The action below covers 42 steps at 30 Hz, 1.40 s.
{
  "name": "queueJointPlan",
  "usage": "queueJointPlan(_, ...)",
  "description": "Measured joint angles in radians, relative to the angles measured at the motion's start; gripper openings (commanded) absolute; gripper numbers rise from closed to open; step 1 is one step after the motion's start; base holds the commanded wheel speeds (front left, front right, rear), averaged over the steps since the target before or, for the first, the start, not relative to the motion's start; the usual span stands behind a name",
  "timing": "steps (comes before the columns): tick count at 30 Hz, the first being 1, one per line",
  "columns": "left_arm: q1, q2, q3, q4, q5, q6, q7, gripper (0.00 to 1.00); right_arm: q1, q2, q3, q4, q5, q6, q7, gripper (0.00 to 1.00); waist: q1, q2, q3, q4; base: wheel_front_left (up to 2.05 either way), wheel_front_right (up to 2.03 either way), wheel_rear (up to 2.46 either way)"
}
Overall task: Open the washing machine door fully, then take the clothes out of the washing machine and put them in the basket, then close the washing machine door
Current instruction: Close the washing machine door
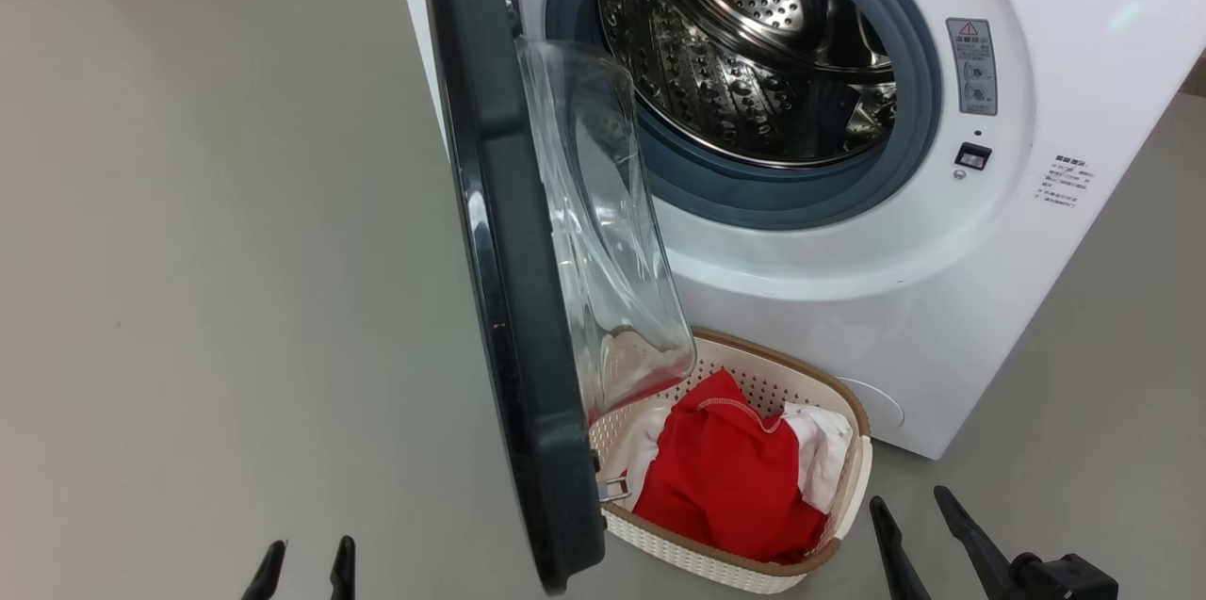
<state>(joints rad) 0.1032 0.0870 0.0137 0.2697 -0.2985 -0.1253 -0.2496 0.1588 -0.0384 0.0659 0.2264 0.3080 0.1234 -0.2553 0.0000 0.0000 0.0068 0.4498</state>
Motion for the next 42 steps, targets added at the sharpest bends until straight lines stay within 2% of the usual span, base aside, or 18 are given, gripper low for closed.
queueJointPlan(9,0.0,-0.007,0.018,-0.016,0.0,0.0,0.0,1.0,0.0,0.0,0.0,0.0,0.0,0.0,0.0,1.0,0.0,0.0,0.0,0.0,0.0,0.0,0.0)
queueJointPlan(10,0.0,-0.007,0.019,-0.023,-0.003,0.0,0.0,0.88,0.0,0.0,0.001,0.0,0.0,0.0,0.0,1.0,0.0,0.0,0.0,-0.001,0.0,0.0,0.0)
queueJointPlan(11,0.0,-0.008,0.019,-0.031,-0.013,0.0,0.0,0.49,0.0,0.0,0.001,0.0,0.0,0.0,0.0,1.0,0.0,0.0,-0.001,-0.002,0.0,0.0,0.0)
queueJointPlan(12,0.0,-0.01,0.021,-0.038,-0.035,0.0,0.0,0.31,0.0,0.0,0.002,0.0,0.0,0.0,0.0,1.0,0.0,0.0,-0.002,-0.003,0.0,0.0,0.0)
queueJointPlan(13,0.0,-0.015,0.025,-0.057,-0.092,0.0,0.0,0.04,0.0,0.0,0.002,0.0,0.0,0.0,0.0,1.0,0.0,0.0,-0.002,-0.005,0.0,0.0,0.0)
queueJointPlan(14,0.0,-0.02,0.029,-0.07,-0.135,0.0,0.0,0.0,0.0,0.0,0.002,0.0,0.0,0.0,0.0,1.0,0.0001,0.0,-0.002,-0.006,0.0,0.0,0.0)
queueJointPlan(17,-0.002,-0.03,0.046,-0.104,-0.305,0.0,0.0,0.0,0.0,0.0,0.003,0.0,0.0,0.0,0.0,1.0,0.0,0.0,0.0,-0.011,0.0,0.0,0.0)
queueJointPlan(21,-0.017,-0.038,0.069,-0.14,-0.703,0.0,0.0,0.0,0.0,0.0,0.006,0.0,0.0,0.0,0.0,1.0,0.0,0.0,0.002,-0.02,0.0,0.0,0.0)
queueJointPlan(25,-0.04,-0.022,0.012,-0.21,-1.072,0.0,0.005,0.0,0.0,0.0,0.007,0.0,0.0,0.0,0.0,1.0,0.0,0.0,0.004,-0.034,0.0,0.0,0.0)
queueJointPlan(27,-0.043,0.002,0.007,-0.25,-1.234,0.0,0.075,0.0,0.0,0.0,0.007,0.001,0.0,0.0,0.0,1.0,0.0,0.0,0.005,-0.041,0.0,0.0,0.0)
queueJointPlan(30,-0.042,0.026,0.022,-0.272,-1.404,0.0,0.257,0.0,-0.001,0.0,0.008,0.001,0.0,0.0,0.0,1.0,0.0,0.0,0.007,-0.054,0.0,0.0,0.0)
queueJointPlan(33,-0.041,0.037,0.027,-0.269,-1.468,0.0,0.457,0.0,-0.001,0.0,0.008,0.001,0.0,0.0,0.0,1.0,0.0,0.0,0.011,-0.066,0.0,0.0,0.0)
queueJointPlan(35,-0.041,0.043,0.027,-0.272,-1.473,0.0,0.572,0.0,-0.002,0.0,0.008,0.001,0.0,0.0,0.0,1.0,0.0,0.0,0.016,-0.076,0.0,0.0,0.0)
queueJointPlan(39,-0.04,0.044,0.031,-0.284,-1.437,0.0,0.717,0.0,-0.011,0.0,0.007,0.0,0.0,0.0,0.0,1.0,0.0,0.0,0.027,-0.095,0.0,0.0,0.0)
queueJointPlan(42,-0.04,0.033,0.032,-0.291,-1.395,0.0,0.78,0.0,-0.024,0.0,0.006,-0.001,0.0,0.0,0.0,1.0,0.0,0.0,0.036,-0.11,0.0,0.0,0.0)
